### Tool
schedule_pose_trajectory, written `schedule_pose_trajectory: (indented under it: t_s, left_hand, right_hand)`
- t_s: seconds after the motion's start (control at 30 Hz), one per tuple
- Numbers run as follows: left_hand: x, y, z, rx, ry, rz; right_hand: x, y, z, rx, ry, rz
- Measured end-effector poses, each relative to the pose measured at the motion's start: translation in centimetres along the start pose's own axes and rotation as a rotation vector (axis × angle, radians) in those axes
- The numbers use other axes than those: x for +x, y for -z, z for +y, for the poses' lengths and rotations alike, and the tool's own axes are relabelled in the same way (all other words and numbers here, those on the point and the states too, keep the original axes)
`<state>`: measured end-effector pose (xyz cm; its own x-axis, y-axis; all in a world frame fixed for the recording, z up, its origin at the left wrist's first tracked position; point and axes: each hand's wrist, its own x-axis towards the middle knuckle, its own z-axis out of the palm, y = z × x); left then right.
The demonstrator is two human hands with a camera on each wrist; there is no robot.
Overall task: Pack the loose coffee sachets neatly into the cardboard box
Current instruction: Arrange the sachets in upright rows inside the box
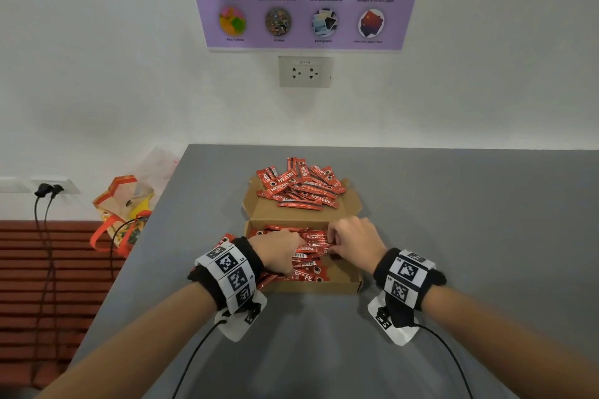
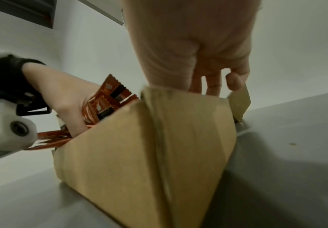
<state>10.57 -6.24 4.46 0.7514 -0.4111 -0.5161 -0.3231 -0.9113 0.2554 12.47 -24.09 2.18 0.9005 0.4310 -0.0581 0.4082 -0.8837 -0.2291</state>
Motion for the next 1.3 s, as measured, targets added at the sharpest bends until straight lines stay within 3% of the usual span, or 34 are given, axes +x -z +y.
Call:
schedule_pose_trajectory:
  t_s: [0.37, 0.5, 0.6, 0.73, 0.8, 0.93, 1.1, 1.3]
  left_hand:
    - [-0.3, 0.5, 0.6, -0.019, 0.001, 0.03]
    - [-0.9, 1.4, 0.2, -0.136, -0.043, 0.073]
    - [-1.4, 3.1, -0.6, -0.353, -0.091, 0.266]
    - [-1.5, 4.9, -0.7, -0.536, -0.088, 0.751]
    - [-1.1, 5.2, -0.3, -0.558, -0.063, 0.899]
    - [-0.2, 4.9, 0.8, -0.629, -0.02, 1.042]
    - [0.2, 4.3, 0.7, -0.7, 0.029, 1.121]
    - [-0.5, 4.4, 0.4, -0.789, 0.083, 1.13]
  right_hand:
    - [-0.7, 0.5, 0.4, -0.01, 0.018, 0.0]
    - [-1.1, 0.9, 0.6, 0.03, 0.034, 0.013]
    - [-1.1, 1.6, 0.5, 0.178, 0.026, 0.041]
    - [-0.7, 2.5, -0.9, 0.449, 0.095, 0.063]
    - [-0.5, 2.9, -2.4, 0.504, 0.156, 0.073]
    - [0.0, 2.7, -4.9, 0.622, 0.228, 0.133]
    - [0.6, 1.7, -5.4, 0.631, 0.159, 0.291]
    - [0.5, 1.8, -4.8, 0.632, 0.235, 0.182]
